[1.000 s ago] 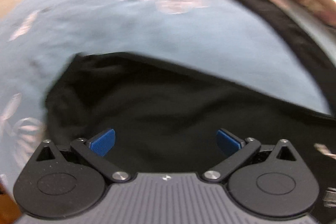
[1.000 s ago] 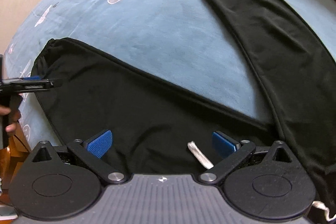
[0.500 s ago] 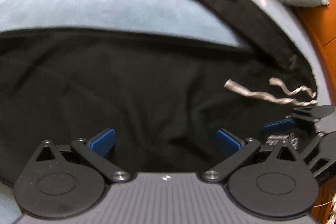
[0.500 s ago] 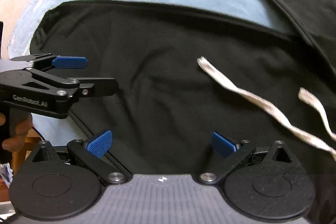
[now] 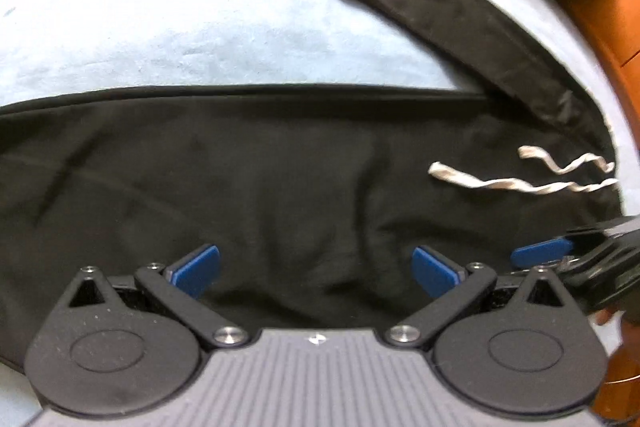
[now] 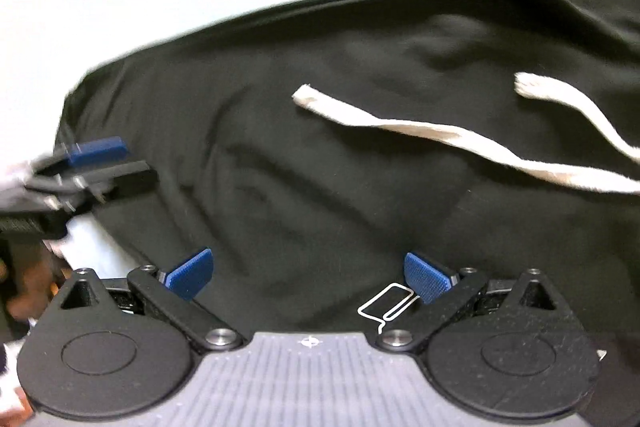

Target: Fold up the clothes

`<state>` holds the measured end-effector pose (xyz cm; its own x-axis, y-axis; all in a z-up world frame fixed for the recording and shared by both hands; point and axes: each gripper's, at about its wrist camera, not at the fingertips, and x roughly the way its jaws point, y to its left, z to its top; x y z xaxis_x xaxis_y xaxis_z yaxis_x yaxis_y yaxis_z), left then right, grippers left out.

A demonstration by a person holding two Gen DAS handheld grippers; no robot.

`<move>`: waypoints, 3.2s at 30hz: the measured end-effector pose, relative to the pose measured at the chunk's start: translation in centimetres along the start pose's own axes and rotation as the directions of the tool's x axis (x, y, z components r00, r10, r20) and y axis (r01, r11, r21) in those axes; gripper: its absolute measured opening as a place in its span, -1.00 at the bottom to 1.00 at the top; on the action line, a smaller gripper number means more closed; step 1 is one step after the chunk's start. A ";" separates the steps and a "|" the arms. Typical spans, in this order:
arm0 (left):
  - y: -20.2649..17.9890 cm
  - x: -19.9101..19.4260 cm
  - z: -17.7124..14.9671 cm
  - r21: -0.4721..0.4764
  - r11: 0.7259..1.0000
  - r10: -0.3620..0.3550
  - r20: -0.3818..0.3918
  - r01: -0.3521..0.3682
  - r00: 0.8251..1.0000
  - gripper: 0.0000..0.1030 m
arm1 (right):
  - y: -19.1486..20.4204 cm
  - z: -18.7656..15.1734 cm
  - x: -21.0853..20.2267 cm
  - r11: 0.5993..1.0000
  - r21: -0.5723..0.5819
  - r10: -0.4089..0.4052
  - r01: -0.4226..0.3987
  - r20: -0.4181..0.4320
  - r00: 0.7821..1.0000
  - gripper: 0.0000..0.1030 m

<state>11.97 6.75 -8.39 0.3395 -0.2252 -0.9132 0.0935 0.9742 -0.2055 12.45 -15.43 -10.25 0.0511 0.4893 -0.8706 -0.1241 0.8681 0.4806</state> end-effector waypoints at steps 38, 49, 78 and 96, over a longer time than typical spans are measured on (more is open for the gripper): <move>-1.5 1.4 -1.1 0.152 0.980 0.138 -0.070 -0.127 0.988 0.99 | -0.9 -0.1 -0.2 0.999 0.043 0.030 -0.032 0.035 0.999 1.00; -3.0 0.8 -0.2 0.232 0.959 0.189 -0.095 -0.163 0.977 0.98 | -0.7 0.2 -1.7 0.997 0.061 0.035 -0.039 0.073 0.997 1.00; -26.5 4.5 10.8 0.657 0.752 -0.192 0.126 0.063 0.973 0.98 | -25.8 4.4 -22.7 0.906 0.028 -0.373 0.422 0.524 0.766 0.37; -35.5 11.4 20.3 0.942 0.309 -0.410 0.007 0.132 0.912 0.98 | -33.5 11.7 -17.3 0.953 -0.153 -0.177 0.261 0.420 0.890 0.10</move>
<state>31.53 -30.70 -4.36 0.2775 -0.6048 -0.7464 0.9552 0.2569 0.1469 27.36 -51.99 -10.00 0.4835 0.3171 -0.8159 -0.2565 0.9425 0.2143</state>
